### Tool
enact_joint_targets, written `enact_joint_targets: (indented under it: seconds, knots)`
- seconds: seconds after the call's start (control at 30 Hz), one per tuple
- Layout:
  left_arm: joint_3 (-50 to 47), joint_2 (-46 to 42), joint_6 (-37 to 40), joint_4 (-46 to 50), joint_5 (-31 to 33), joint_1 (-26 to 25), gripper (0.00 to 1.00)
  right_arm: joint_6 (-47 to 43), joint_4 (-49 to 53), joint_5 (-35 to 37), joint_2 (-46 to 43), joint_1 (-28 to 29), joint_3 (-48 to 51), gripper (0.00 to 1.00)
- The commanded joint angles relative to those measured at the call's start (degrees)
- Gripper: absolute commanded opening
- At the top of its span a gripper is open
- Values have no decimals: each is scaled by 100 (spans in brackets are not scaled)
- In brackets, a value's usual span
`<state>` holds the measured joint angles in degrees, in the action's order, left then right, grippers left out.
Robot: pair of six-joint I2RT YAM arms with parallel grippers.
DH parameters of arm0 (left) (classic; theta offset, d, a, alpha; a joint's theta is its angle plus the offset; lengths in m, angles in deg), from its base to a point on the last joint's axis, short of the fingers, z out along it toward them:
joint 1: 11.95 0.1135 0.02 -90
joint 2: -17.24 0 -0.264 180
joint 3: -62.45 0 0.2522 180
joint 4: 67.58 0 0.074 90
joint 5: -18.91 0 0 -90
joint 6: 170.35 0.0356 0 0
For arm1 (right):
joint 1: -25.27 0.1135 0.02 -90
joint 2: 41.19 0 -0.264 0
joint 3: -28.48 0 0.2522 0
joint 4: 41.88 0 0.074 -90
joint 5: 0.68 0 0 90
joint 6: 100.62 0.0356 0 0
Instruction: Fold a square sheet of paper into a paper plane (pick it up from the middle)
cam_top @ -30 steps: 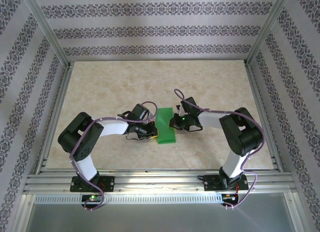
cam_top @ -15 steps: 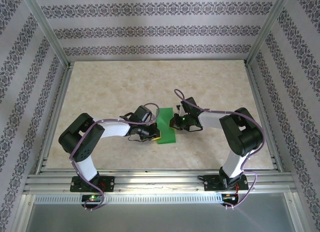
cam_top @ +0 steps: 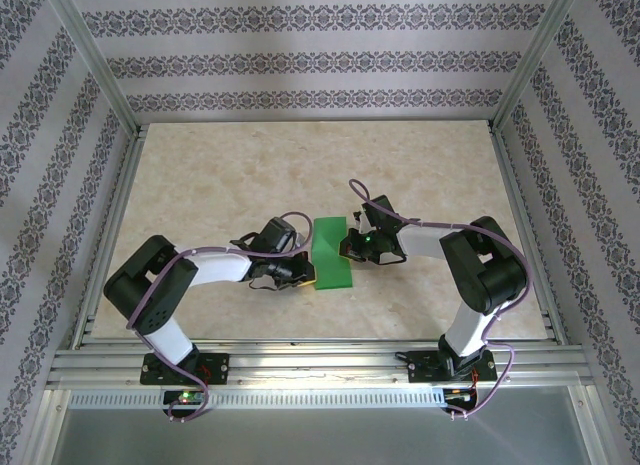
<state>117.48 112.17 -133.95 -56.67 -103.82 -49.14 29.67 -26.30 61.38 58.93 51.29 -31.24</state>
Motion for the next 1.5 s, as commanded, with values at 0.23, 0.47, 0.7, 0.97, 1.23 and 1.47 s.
enact_joint_targets:
  seconds: [0.23, 0.47, 0.7, 0.97, 1.23, 1.47]
  knots:
    - [303, 369, -282, -686, -330, -134, 0, -4, 808, 586, 176, -74, 286, 0]
    - [-96, 527, -306, -776, -220, -227, 0, -12, 803, 582, 199, -88, 280, 0]
    - [-583, 295, -62, -537, -44, -319, 0, -48, 845, 580, 234, -106, 257, 0]
    - [-415, -90, 647, 326, 144, -438, 0, -65, 872, 582, 245, -114, 250, 0]
    - [141, -486, 681, 189, 43, -267, 0, -278, 973, 430, 262, -115, 111, 0]
    - [989, 330, 537, -191, -438, 472, 0, -434, 1083, 246, 368, -106, -41, 0]
